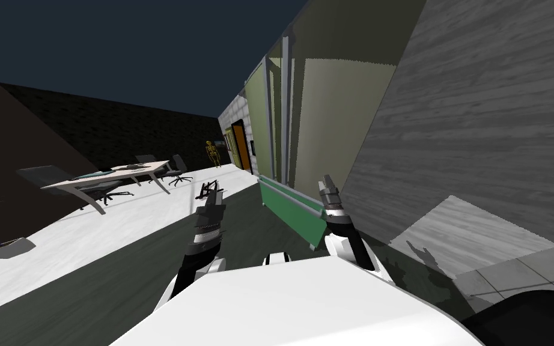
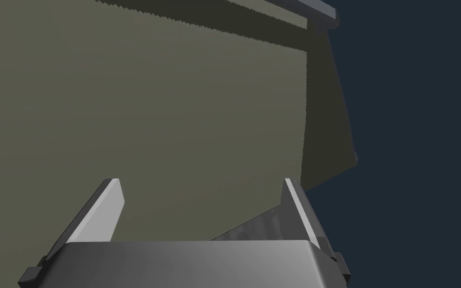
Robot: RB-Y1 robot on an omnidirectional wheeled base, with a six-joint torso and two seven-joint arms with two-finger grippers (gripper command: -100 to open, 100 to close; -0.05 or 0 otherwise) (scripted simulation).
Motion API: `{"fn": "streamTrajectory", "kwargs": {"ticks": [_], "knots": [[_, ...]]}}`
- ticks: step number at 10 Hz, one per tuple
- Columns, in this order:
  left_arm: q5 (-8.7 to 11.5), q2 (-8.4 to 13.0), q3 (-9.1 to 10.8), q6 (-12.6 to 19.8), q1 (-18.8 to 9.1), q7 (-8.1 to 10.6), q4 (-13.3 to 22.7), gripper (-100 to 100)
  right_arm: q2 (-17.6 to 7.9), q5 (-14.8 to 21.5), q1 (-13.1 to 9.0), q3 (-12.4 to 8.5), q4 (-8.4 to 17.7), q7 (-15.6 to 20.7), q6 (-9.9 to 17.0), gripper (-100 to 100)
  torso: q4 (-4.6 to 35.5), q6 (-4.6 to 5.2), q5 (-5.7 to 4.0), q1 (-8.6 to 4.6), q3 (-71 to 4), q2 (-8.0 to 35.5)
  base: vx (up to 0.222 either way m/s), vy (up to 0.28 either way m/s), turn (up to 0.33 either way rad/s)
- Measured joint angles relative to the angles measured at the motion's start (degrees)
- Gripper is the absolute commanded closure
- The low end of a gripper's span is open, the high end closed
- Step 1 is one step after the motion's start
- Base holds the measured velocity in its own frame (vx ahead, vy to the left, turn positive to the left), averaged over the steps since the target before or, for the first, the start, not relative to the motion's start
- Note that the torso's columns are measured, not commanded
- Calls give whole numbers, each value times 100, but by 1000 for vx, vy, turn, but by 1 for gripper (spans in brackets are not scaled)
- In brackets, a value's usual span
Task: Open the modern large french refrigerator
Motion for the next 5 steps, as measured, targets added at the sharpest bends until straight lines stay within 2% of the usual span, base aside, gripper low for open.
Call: {"fn": "streamTrajectory", "kwargs": {"ticks": [5], "knots": [[0, 0, 0, 0, 0, 0, 0, 0, -134, -88, -283, 20, 493, 789, -195, -100, -2, 1, 0, 2, -4, -7, 50, 65, -60]]}}
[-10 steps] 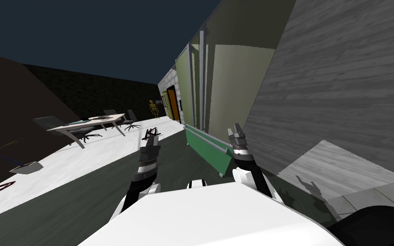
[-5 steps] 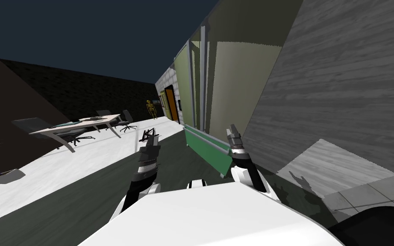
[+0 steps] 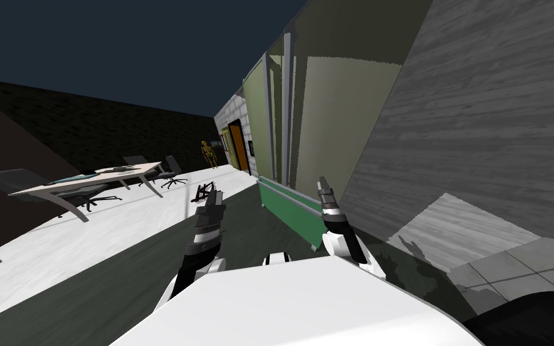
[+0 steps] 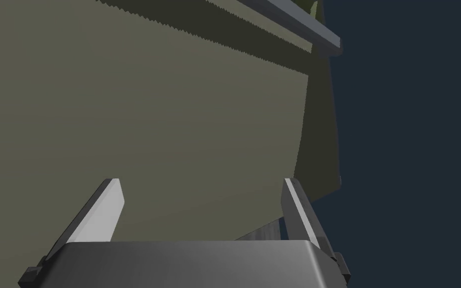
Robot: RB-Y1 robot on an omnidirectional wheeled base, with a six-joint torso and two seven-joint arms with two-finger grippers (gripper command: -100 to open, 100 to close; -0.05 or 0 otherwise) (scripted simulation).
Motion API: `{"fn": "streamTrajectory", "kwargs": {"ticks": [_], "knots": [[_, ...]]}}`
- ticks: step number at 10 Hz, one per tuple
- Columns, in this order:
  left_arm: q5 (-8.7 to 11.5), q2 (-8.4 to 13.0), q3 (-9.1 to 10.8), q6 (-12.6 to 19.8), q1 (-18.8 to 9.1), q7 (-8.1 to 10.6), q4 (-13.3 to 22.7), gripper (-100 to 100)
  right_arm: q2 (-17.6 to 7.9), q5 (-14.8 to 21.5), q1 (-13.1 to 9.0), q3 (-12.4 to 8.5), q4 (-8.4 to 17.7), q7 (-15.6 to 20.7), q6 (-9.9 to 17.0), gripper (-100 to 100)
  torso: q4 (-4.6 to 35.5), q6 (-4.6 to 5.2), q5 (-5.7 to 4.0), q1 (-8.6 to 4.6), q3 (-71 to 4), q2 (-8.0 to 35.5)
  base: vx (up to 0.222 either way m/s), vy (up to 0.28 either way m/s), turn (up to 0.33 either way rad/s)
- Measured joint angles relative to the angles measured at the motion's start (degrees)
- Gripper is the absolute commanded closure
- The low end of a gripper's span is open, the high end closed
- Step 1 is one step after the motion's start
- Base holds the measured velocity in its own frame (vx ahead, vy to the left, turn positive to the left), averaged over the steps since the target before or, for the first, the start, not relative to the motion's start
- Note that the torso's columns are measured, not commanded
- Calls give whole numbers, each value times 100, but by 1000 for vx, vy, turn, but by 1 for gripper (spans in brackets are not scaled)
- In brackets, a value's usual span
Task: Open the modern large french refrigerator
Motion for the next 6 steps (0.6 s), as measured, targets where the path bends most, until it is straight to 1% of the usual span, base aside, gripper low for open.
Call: {"fn": "streamTrajectory", "kwargs": {"ticks": [1, 2, 3, 4, 5, 6], "knots": [[0, 0, 0, 0, 0, 0, 0, 0, -10, -10, -51, 5, 83, 166, -41, -100, 1, -2, 0, -1, 2, 5, 18, 31, 7], [0, 0, 0, 0, -1, 0, 0, 0, -14, -14, -74, 4, 111, 278, -48, -100, 4, -1, -2, -9, 8, 14, 40, 43, -77], [0, 0, 0, 0, 0, 0, 0, 0, -27, -33, -167, 8, 246, 430, -82, -100, 2, 0, -1, -2, 4, 5, 44, 53, -62], [0, 0, 0, 0, -1, 0, 0, 0, -37, -44, -207, 11, 329, 600, -122, -100, 0, -1, 1, 4, 1, 2, 50, 71, -96], [0, 0, 0, 0, 0, 0, 0, 0, -65, -74, -296, 4, 482, 761, -181, -100, 0, -1, 3, 9, -1, -2, 41, 82, -48], [0, 0, 0, 0, -1, 0, 0, 0, -75, -88, -339, 6, 561, 924, -219, -100, 1, -2, 3, 10, 1, 3, 28, 48, 3]]}}
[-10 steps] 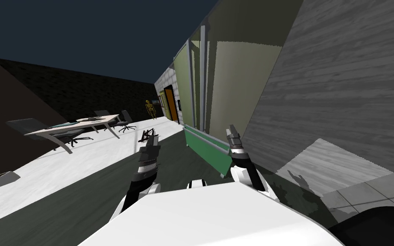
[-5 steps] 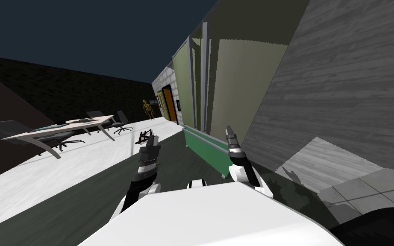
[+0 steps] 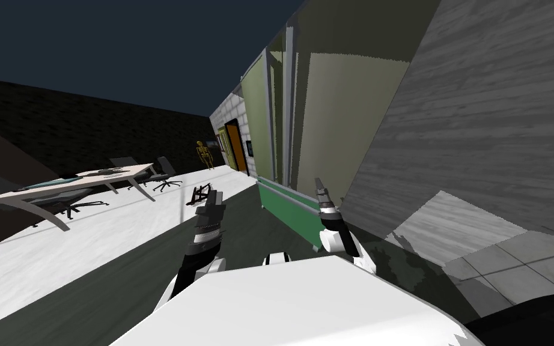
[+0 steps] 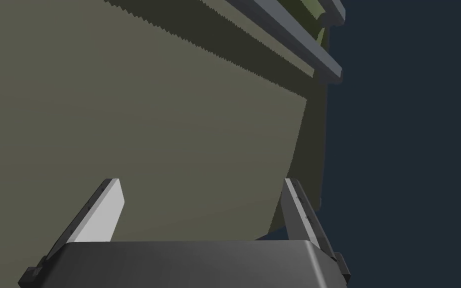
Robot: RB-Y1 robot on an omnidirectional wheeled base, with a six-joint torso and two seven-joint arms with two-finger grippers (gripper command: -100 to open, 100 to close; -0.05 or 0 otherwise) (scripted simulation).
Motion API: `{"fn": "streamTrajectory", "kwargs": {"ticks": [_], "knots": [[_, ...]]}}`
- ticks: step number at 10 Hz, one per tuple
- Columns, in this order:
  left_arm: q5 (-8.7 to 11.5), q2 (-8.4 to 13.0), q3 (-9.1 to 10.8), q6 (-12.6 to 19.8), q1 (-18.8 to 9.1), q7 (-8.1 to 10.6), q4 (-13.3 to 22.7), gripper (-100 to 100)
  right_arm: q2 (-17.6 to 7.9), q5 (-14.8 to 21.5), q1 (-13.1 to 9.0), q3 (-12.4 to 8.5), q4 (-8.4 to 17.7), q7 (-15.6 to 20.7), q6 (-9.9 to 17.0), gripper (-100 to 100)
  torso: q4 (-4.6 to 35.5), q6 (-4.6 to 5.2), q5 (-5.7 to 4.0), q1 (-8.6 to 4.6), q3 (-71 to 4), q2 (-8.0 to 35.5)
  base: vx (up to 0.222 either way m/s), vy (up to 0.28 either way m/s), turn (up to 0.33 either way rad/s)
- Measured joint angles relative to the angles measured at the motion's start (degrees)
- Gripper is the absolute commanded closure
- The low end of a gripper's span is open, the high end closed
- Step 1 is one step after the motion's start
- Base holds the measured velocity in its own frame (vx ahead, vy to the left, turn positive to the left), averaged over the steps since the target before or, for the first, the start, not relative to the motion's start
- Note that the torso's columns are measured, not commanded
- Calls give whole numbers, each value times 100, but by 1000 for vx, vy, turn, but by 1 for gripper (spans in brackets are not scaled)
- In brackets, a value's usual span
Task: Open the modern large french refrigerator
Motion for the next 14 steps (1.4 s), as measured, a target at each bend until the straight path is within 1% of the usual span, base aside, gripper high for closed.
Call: {"fn": "streamTrajectory", "kwargs": {"ticks": [1, 3, 4, 5, 6, 7, 8, 9, 10, 11, 12, 13, 14], "knots": [[0, 0, 0, 0, 0, 0, 0, 0, -1, -3, -9, 4, 21, 129, -14, -100, 2, 1, -4, -14, 4, 5, 44, 55, -97], [0, 0, 0, 0, 0, 0, 0, 0, -13, -34, -119, 17, 220, 450, -93, -100, 0, 0, -3, -8, 0, -1, 38, 49, -23], [0, 1, 0, 0, 0, 0, 0, 0, -15, -37, -136, 17, 255, 570, -111, -100, 1, 1, -4, -16, 2, 3, 46, 54, -109], [0, 0, 1, 0, 0, 0, 0, 0, -31, -62, -237, 13, 431, 717, -173, -100, 0, 2, -3, -8, 0, -3, 49, 58, -49], [0, 0, 0, 0, 0, 0, 0, 0, -37, -75, -267, 16, 504, 881, -216, -100, 0, 0, -2, -6, -1, -2, 28, 29, 21], [0, 1, 0, 0, 0, 0, 0, 0, -36, -79, -274, 19, 514, 1002, -222, -100, 1, 0, -4, -14, 3, 5, 49, 54, -93], [0, 0, 1, 0, 0, 0, 0, 0, -44, -99, -339, 26, 656, 1151, -280, -100, 0, 2, -3, -6, 0, -2, 54, 70, -51], [0, 0, 0, 0, 0, 0, 0, 0, -48, -112, -388, 26, 748, 1315, -323, -100, -1, 0, -1, -2, -2, -3, 25, 41, 2], [0, 0, 0, 0, 0, 0, 0, 0, -50, -118, -404, 24, 766, 1441, -327, -100, 2, 1, -3, -12, 3, 6, 46, 55, -106], [0, 0, 0, 0, 0, 0, 0, 0, -51, -137, -484, 29, 916, 1595, -376, -100, 0, 2, -4, -9, 1, -1, 44, 69, -51], [0, 0, 0, 0, 0, 0, 0, 0, -55, -150, -533, 29, 1004, 1761, -413, -100, 0, 0, -2, -5, 0, 0, 19, 38, 13], [0, 1, 0, 0, -1, 0, 0, 0, -56, -155, -550, 28, 1034, 1894, -426, -100, 2, 0, -4, -14, 4, 6, 40, 51, -83], [0, 0, 0, 0, 0, 0, 0, 0, -59, -176, -631, 29, 1174, 2050, -466, -100, 0, 2, -4, -10, 1, -1, 43, 59, -61]]}}
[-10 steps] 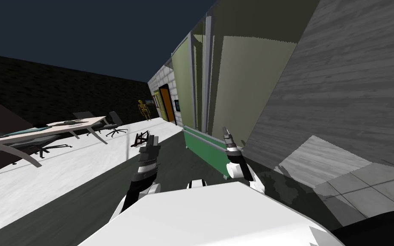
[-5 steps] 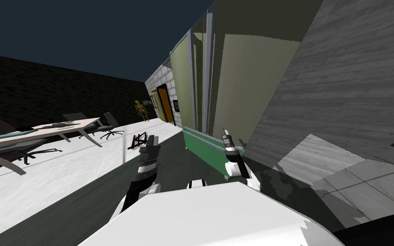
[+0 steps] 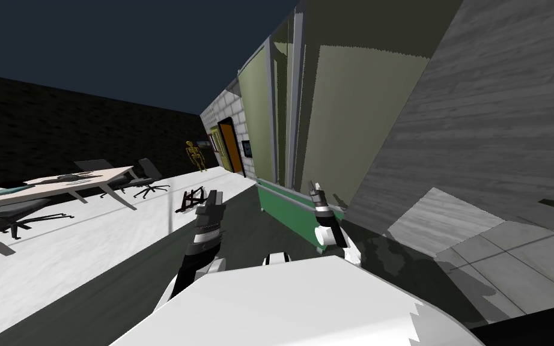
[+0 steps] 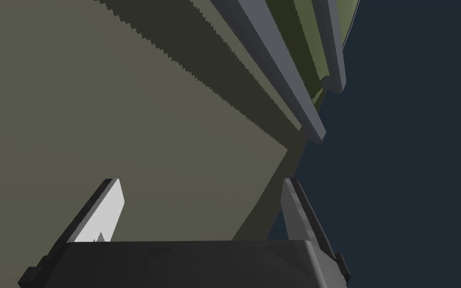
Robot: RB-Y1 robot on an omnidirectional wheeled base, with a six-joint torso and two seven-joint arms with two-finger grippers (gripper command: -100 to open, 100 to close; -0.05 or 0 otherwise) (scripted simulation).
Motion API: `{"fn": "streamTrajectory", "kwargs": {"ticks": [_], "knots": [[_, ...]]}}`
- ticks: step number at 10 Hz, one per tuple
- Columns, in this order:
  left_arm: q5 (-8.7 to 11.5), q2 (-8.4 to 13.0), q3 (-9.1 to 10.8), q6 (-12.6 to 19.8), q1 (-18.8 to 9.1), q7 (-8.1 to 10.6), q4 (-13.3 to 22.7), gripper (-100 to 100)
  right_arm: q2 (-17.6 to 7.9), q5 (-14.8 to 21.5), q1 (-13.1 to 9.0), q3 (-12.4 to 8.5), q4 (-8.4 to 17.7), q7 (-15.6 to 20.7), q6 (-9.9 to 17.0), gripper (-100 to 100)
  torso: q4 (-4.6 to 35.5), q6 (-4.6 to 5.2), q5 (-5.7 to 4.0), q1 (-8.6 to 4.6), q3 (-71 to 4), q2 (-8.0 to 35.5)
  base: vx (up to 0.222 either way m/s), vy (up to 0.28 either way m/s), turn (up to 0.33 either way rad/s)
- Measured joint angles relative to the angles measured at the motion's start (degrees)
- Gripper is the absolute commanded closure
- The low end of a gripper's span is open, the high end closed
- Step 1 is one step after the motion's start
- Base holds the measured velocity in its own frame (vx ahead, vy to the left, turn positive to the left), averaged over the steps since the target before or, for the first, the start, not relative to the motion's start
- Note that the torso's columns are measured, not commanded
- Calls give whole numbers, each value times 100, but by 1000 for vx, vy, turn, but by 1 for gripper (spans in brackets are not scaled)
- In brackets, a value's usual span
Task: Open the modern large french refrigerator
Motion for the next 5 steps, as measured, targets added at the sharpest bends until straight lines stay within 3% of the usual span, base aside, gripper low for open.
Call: {"fn": "streamTrajectory", "kwargs": {"ticks": [5], "knots": [[0, 0, 0, 0, -1, 0, 0, 0, -11, -53, -176, 4, 388, 759, -172, -100, 2, -2, 0, -4, 5, 10, 40, 49, -42]]}}
